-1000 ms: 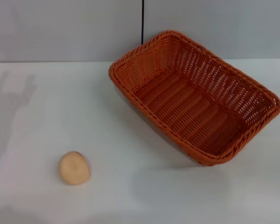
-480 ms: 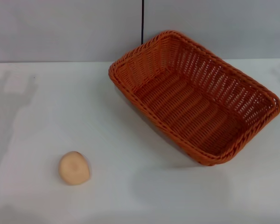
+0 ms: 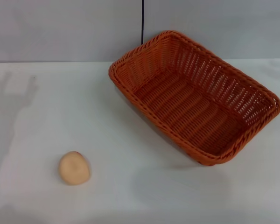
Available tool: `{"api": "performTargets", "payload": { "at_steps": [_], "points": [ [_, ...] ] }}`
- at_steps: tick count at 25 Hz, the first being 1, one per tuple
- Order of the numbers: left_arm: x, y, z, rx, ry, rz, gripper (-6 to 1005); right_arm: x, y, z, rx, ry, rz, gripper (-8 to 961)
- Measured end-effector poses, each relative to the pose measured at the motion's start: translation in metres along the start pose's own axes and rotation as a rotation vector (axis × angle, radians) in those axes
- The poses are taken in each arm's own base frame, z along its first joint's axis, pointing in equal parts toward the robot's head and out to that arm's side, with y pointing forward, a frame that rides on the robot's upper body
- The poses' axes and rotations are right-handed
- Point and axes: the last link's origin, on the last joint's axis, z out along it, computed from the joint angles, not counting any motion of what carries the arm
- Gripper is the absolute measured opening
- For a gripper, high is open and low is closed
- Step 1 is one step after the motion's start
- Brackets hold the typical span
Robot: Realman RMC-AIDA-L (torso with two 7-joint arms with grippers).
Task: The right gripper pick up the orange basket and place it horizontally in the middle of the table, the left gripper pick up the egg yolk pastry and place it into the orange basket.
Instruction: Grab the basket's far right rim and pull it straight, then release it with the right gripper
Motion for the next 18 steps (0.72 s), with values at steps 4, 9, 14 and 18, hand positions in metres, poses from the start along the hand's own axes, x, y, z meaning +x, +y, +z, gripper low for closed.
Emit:
{"api": "performTargets", "payload": {
  "at_steps": [4,9,14,18],
  "points": [
    [-0.001,0.002,-0.002,0.002,-0.001,-0.007,844,-0.023,0.006,0.021,0.051,0.177,-0.059,555],
    [-0.001,0.002,-0.003,0.003,-0.001,-0.008,844,-0.032,0.015,0.050,0.114,0.360,-0.132,562],
    [-0.002,0.002,-0.006,0.009,-0.005,-0.015,843,-0.026,0.017,0.075,0.173,0.440,-0.177,569],
    [-0.002,0.003,-0.005,0.008,-0.004,-0.016,843,-0.020,0.017,0.091,0.190,0.458,-0.192,575]
  ]
}}
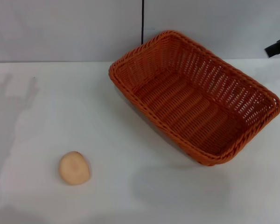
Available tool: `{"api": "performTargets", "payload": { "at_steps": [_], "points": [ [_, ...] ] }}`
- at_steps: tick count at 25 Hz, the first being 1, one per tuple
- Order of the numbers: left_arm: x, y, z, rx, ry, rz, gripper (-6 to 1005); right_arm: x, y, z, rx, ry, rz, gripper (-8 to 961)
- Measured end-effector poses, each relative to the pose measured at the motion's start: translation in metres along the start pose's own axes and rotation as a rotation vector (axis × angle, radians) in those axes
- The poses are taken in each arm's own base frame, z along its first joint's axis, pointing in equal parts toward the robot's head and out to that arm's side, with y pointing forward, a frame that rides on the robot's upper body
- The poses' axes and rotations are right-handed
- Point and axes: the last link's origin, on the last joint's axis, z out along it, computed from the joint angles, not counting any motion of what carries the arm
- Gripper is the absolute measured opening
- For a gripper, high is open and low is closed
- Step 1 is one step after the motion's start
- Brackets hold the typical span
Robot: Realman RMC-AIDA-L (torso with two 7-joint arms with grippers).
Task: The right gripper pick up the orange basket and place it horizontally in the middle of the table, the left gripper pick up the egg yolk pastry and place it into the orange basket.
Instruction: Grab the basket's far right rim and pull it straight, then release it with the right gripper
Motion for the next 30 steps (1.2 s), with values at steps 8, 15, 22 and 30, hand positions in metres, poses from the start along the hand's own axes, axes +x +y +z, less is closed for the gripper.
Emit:
{"api": "performTargets", "payload": {
  "at_steps": [8,15,22,30],
  "points": [
    [-0.001,0.001,0.005,-0.009,0.001,-0.004,843,-0.003,0.011,0.024,0.002,-0.025,-0.015,586],
    [-0.003,0.001,0.006,-0.005,-0.006,-0.005,843,-0.001,0.015,0.041,0.010,-0.006,-0.027,614],
    [-0.005,0.000,0.008,0.005,-0.019,-0.007,843,0.003,0.028,0.065,0.001,0.029,-0.071,748],
    [-0.007,-0.001,0.009,0.008,-0.025,-0.008,844,0.009,0.034,0.086,-0.003,0.076,-0.085,743]
  ]
}}
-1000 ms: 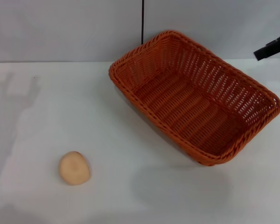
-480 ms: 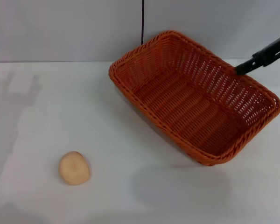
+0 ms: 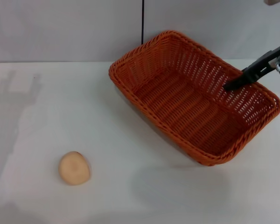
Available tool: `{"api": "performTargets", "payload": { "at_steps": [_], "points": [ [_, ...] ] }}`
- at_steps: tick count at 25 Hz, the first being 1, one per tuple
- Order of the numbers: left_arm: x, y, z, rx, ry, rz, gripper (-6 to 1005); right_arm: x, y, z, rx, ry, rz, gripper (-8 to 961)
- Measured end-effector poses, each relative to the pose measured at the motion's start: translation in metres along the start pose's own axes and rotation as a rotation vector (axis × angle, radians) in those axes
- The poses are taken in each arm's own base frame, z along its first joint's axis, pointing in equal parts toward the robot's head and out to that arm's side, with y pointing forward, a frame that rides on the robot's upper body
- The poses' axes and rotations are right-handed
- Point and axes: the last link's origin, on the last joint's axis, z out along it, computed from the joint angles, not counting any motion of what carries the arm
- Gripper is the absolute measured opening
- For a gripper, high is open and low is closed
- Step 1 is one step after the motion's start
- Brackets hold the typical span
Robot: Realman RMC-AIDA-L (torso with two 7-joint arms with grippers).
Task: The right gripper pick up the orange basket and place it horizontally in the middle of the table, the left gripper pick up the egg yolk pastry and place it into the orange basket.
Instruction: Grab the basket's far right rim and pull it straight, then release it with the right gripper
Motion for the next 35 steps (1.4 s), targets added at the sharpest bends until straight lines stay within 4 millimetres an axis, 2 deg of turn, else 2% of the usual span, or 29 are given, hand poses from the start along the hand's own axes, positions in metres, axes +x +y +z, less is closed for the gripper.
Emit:
{"api": "performTargets", "payload": {
  "at_steps": [8,12,14,22,27,35],
  "points": [
    [-0.002,0.000,0.004,-0.002,-0.005,-0.002,844,0.002,-0.001,0.003,0.028,0.025,-0.006,739],
    [-0.003,0.000,0.006,0.001,-0.012,-0.004,844,0.002,-0.003,-0.001,0.044,-0.003,-0.001,580],
    [-0.004,0.000,0.007,0.004,-0.016,-0.004,844,0.001,0.002,-0.003,0.027,-0.008,-0.006,500],
    [-0.004,-0.001,0.008,0.006,-0.012,-0.004,844,0.001,0.010,0.000,-0.009,0.014,-0.021,267],
    [-0.003,-0.002,0.008,0.011,-0.012,-0.002,844,0.002,0.010,-0.001,-0.015,0.006,-0.013,216],
    [-0.004,-0.003,0.009,0.017,-0.015,-0.001,843,-0.002,0.012,-0.010,-0.091,-0.084,0.007,204]
  ]
}}
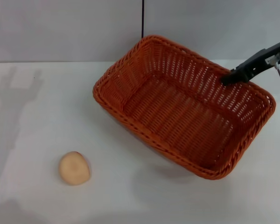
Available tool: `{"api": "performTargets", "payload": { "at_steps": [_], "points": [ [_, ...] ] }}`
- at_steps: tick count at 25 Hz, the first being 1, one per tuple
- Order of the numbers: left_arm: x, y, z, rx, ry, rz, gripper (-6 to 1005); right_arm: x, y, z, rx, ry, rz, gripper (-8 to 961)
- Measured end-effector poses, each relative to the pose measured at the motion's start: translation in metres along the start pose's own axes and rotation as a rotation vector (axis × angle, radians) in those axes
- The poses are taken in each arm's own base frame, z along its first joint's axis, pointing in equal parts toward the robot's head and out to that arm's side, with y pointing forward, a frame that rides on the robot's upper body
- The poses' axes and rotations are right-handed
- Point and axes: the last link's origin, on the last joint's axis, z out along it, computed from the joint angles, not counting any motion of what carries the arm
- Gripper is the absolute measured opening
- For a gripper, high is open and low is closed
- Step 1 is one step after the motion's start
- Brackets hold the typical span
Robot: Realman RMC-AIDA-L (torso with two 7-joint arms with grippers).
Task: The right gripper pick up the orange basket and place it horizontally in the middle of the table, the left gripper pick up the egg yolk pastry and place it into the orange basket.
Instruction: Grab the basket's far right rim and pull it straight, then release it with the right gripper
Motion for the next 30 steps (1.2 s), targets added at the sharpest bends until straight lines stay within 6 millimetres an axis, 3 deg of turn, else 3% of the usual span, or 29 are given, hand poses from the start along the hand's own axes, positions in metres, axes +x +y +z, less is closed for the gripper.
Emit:
{"api": "performTargets", "payload": {
  "at_steps": [14,30],
  "points": [
    [0.001,0.000,0.002,-0.001,0.007,0.003,843,0.000,0.001,-0.033,-0.149,-0.154,0.021,163],
    [0.000,0.000,0.002,0.000,0.005,0.000,844,0.003,0.001,-0.057,-0.211,-0.232,-0.059,163]
  ]
}}
